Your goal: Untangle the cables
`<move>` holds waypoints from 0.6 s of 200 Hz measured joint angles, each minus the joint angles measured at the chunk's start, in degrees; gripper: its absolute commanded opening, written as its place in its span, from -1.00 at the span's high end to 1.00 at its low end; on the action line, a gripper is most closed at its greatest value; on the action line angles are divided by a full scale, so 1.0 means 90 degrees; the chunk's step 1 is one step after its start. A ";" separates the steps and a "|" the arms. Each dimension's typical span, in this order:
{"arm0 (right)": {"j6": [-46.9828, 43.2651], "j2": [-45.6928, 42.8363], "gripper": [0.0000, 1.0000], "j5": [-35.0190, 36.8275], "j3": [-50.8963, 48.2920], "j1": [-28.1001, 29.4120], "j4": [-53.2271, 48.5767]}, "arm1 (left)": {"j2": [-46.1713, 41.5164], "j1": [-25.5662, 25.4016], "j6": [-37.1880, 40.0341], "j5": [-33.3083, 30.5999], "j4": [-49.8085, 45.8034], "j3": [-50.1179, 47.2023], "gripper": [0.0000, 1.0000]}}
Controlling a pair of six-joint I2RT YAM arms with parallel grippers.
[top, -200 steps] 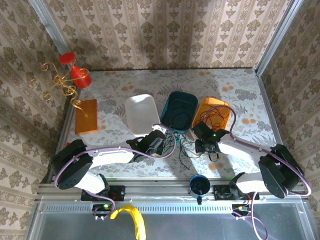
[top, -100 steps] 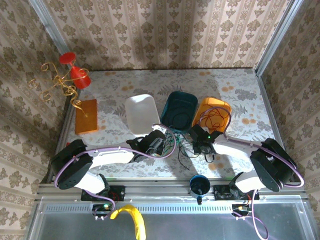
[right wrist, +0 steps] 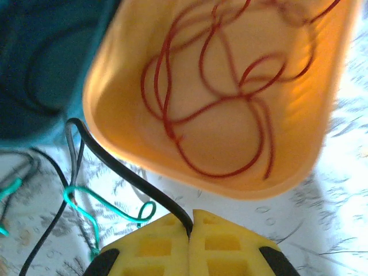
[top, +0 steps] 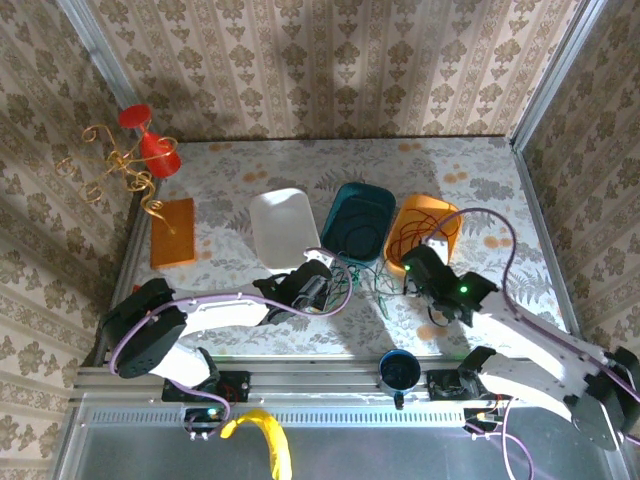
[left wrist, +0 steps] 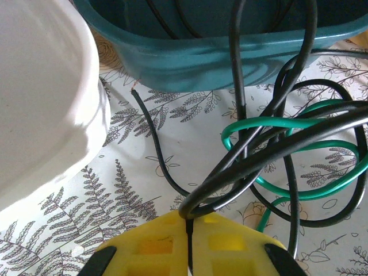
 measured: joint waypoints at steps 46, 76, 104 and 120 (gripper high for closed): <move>-0.0546 -0.0702 1.00 0.1443 0.1188 0.0000 -0.0449 | 0.0036 0.0000 0.0000 0.0000 0.0000 0.0061 1.00; -0.1035 -0.0850 1.00 0.1853 0.1600 -0.0002 -0.0175 | 0.0036 0.0000 0.0000 0.0002 0.0000 0.0061 1.00; -0.1333 -0.0464 1.00 0.1654 0.1834 -0.0034 0.0304 | 0.0036 0.0000 0.0000 0.0002 0.0000 0.0061 1.00; -0.1396 0.0058 1.00 0.1360 0.2013 -0.0112 0.0573 | 0.0036 0.0000 0.0000 0.0002 0.0000 0.0061 1.00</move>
